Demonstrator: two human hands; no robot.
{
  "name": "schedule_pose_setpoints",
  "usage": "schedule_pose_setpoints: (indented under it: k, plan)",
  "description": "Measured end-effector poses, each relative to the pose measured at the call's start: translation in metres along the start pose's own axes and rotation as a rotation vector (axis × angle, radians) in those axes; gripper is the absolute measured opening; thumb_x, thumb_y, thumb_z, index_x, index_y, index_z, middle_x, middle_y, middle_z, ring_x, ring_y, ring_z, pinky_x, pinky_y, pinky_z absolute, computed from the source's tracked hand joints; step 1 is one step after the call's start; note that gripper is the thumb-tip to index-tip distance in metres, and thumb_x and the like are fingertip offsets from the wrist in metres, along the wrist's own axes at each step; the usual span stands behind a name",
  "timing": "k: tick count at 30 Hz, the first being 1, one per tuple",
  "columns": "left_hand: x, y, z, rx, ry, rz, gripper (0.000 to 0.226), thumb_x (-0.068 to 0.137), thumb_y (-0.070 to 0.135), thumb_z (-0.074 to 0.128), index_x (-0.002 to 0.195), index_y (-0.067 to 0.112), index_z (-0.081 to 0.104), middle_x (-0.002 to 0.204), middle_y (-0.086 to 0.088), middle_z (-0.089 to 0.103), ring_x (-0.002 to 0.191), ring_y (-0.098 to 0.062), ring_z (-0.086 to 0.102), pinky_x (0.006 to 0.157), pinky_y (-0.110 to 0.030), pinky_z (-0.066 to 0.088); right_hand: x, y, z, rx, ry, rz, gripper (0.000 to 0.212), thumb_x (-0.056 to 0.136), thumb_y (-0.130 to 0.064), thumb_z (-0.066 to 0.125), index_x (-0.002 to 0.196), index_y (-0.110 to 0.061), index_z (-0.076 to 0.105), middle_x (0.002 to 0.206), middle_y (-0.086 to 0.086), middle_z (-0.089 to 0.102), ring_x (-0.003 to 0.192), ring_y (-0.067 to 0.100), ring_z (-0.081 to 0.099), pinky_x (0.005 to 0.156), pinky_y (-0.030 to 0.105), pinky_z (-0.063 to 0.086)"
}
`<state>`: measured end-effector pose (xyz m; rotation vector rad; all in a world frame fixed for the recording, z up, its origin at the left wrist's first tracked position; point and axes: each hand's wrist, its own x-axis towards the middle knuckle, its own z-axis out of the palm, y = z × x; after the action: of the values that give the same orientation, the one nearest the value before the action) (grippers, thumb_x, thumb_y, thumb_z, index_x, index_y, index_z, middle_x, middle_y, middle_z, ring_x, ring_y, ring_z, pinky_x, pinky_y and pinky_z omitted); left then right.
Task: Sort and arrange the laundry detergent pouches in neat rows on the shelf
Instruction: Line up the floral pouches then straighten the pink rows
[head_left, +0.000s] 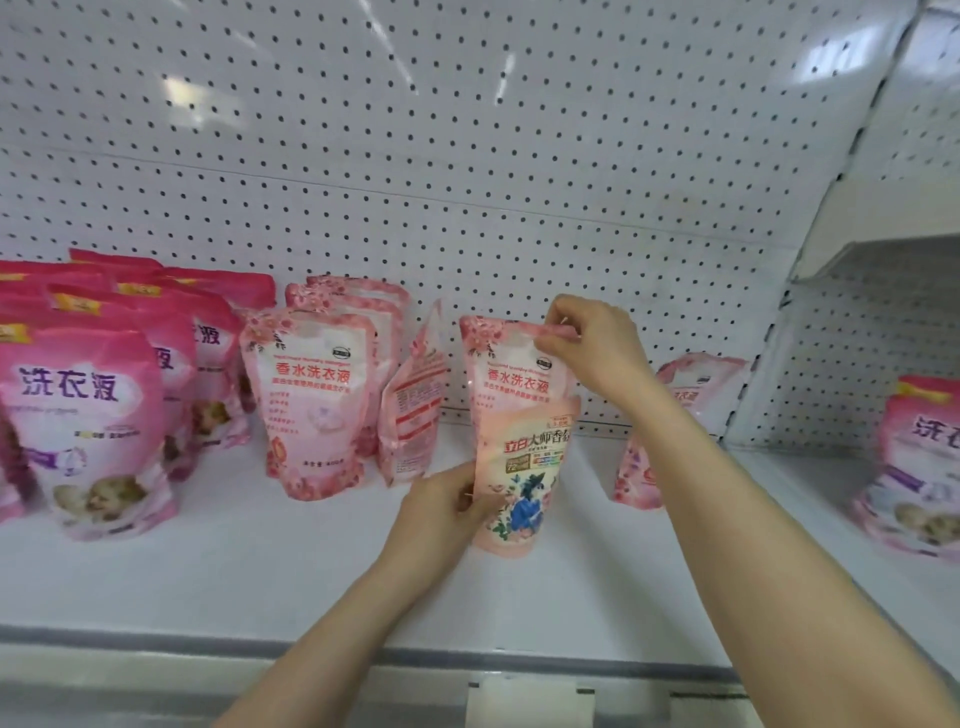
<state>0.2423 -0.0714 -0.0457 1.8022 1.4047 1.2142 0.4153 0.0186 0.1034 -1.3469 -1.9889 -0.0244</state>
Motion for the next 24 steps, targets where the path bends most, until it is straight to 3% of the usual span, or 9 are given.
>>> schedule_pose_setpoints:
  k: [5,7,9,12,15,17,19,21,24]
  plan:
    - [0.020,0.019,0.047,0.031,-0.022,-0.012,0.027,0.083,0.038,0.060,0.103,0.021,0.069,0.097,0.004,0.075,0.089,-0.014,0.069,0.076,-0.041,0.056,0.001,0.019,-0.017,0.117,0.088,-0.043,0.017,0.088,-0.023,0.070,0.078,-0.017,0.058,0.048,-0.021,0.053,0.045,-0.004,0.043,0.062,0.027,0.042]
    - [0.025,0.021,0.055,0.029,-0.016,-0.018,0.023,0.085,0.033,0.064,0.105,0.021,0.068,0.099,0.003,0.074,0.090,-0.014,0.069,0.078,-0.040,0.056,0.003,0.017,-0.026,0.202,0.155,-0.058,0.016,0.088,-0.022,0.069,0.079,-0.015,0.059,0.049,-0.030,0.052,0.051,-0.014,0.047,0.061,0.023,0.037]
    - [0.023,0.021,0.053,-0.007,0.023,-0.017,0.022,0.084,0.027,0.069,0.106,0.025,0.066,0.100,0.007,0.073,0.091,-0.009,0.068,0.082,-0.035,0.056,0.007,0.014,-0.036,0.315,0.234,-0.062,0.014,0.087,-0.021,0.070,0.080,-0.016,0.059,0.059,-0.025,0.056,0.060,-0.016,0.049,0.061,0.018,0.037]
    - [0.013,0.029,0.033,-0.124,0.286,0.024,0.027,0.082,0.023,0.074,0.101,0.033,0.059,0.097,0.011,0.066,0.088,-0.005,0.066,0.078,-0.017,0.053,0.011,0.005,-0.048,0.498,0.317,-0.075,0.013,0.086,-0.020,0.070,0.080,-0.018,0.059,0.075,-0.015,0.064,0.070,-0.009,0.053,0.072,0.023,0.045]
    - [0.010,0.039,0.001,-0.205,0.512,0.090,0.045,0.081,0.031,0.074,0.119,0.027,0.051,0.116,0.006,0.059,0.104,-0.004,0.061,0.085,-0.020,0.051,0.012,-0.011,-0.053,0.696,0.336,-0.103,0.014,0.085,-0.017,0.071,0.081,-0.019,0.058,0.075,-0.017,0.067,0.078,0.004,0.063,0.080,0.032,0.052]
    - [0.013,0.047,-0.019,-0.218,0.477,0.118,0.065,0.079,0.039,0.075,0.134,0.027,0.043,0.131,0.010,0.053,0.118,-0.004,0.054,0.091,-0.027,0.050,0.009,-0.027,-0.054,0.805,0.315,-0.140,0.014,0.086,-0.012,0.071,0.083,-0.014,0.057,0.073,-0.017,0.066,0.077,0.005,0.064,0.078,0.035,0.054]
    - [0.012,0.056,-0.034,-0.262,0.356,0.127,0.074,0.078,0.035,0.077,0.140,0.025,0.039,0.134,0.012,0.054,0.121,-0.003,0.053,0.096,-0.025,0.048,0.005,-0.044,-0.052,0.904,0.273,-0.164,0.017,0.088,-0.006,0.069,0.081,-0.013,0.055,0.074,-0.016,0.068,0.078,0.005,0.066,0.074,0.031,0.056]
    - [0.009,0.060,-0.043,-0.334,0.239,0.136,0.061,0.081,0.025,0.076,0.134,0.022,0.047,0.126,0.010,0.063,0.115,-0.006,0.061,0.094,-0.027,0.051,-0.002,-0.059,-0.050,1.005,0.255,-0.148,0.019,0.089,-0.004,0.068,0.081,-0.014,0.054,0.085,-0.004,0.071,0.082,0.009,0.067,0.077,0.031,0.055]
    - [-0.004,0.052,-0.046,-0.346,0.206,0.120,0.037,0.085,0.018,0.071,0.120,0.025,0.059,0.112,0.007,0.071,0.104,-0.011,0.068,0.089,-0.037,0.056,-0.020,-0.066,-0.042,1.174,0.165,0.005,0.009,0.090,-0.010,0.069,0.093,-0.011,0.060,0.101,0.008,0.073,0.090,0.019,0.071,0.079,0.037,0.059]
